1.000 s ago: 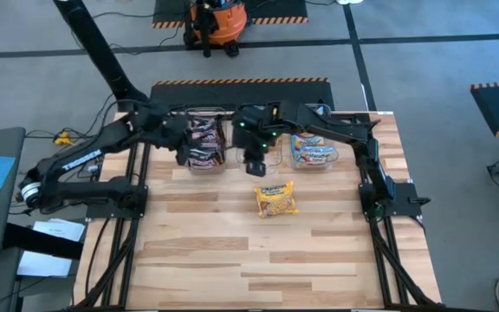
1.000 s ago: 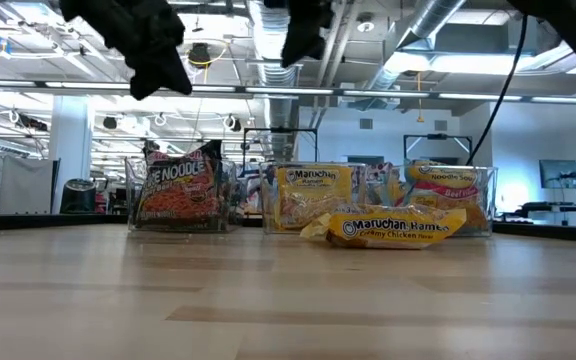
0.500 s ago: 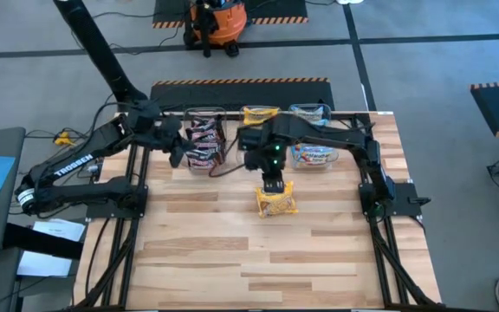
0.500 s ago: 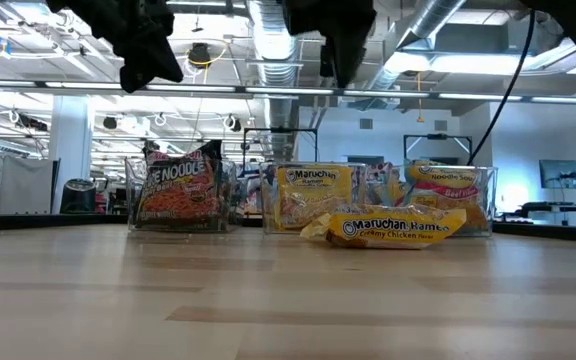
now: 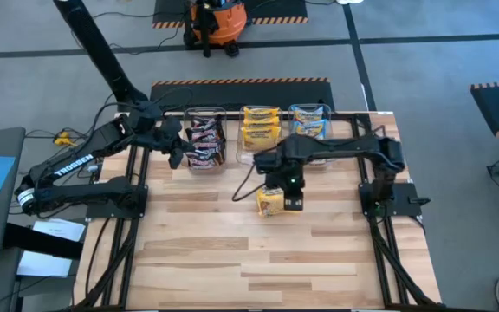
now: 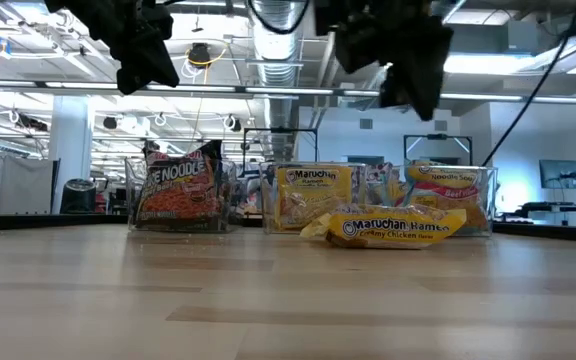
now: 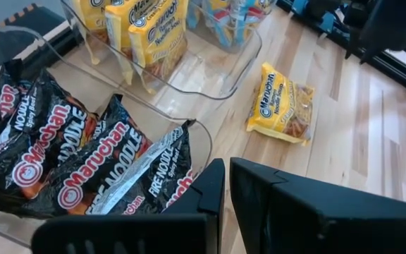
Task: Sort Maruchan noodles
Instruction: Put the yellow noodle pack into the middle transparent bin
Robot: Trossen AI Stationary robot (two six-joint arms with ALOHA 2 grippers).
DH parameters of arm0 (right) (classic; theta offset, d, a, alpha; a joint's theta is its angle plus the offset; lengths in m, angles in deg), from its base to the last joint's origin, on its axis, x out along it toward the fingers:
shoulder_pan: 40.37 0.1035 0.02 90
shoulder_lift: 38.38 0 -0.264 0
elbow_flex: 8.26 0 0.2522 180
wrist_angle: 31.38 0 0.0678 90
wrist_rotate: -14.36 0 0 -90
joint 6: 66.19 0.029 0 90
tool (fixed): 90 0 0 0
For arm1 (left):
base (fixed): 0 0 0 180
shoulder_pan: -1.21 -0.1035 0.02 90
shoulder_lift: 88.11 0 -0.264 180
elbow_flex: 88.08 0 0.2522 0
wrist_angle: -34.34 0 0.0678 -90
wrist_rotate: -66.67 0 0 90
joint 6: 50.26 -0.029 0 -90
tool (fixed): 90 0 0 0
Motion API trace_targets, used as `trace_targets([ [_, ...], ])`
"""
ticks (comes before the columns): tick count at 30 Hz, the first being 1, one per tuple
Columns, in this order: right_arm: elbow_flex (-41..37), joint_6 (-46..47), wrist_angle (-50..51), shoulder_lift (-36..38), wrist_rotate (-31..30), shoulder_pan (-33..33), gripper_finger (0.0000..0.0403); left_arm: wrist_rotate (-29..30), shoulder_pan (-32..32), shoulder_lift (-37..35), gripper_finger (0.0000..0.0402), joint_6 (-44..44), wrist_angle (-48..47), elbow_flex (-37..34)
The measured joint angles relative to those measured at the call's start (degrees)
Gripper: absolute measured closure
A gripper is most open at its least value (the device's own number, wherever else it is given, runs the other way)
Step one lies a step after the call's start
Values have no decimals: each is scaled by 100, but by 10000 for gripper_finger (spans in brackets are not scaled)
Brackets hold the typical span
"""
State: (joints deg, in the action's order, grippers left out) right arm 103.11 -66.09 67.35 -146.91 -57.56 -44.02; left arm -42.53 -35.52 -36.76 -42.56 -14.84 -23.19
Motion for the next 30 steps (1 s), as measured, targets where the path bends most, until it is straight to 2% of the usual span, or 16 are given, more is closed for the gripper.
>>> trace_targets([
  [19, -3827, 2877, -2934, 3214, -156, 66, 282, 7, 1, 3, 391, 2, 7, 0],
  [24, -4577, 3638, -3673, 3791, -172, 64, 282, 8, 0, 3, 391, 9, 7, 0],
  [30, -5246, 4592, -4251, 4052, -393, 79, 278, 7, 1, 3, 391, 7, 7, 0],
])
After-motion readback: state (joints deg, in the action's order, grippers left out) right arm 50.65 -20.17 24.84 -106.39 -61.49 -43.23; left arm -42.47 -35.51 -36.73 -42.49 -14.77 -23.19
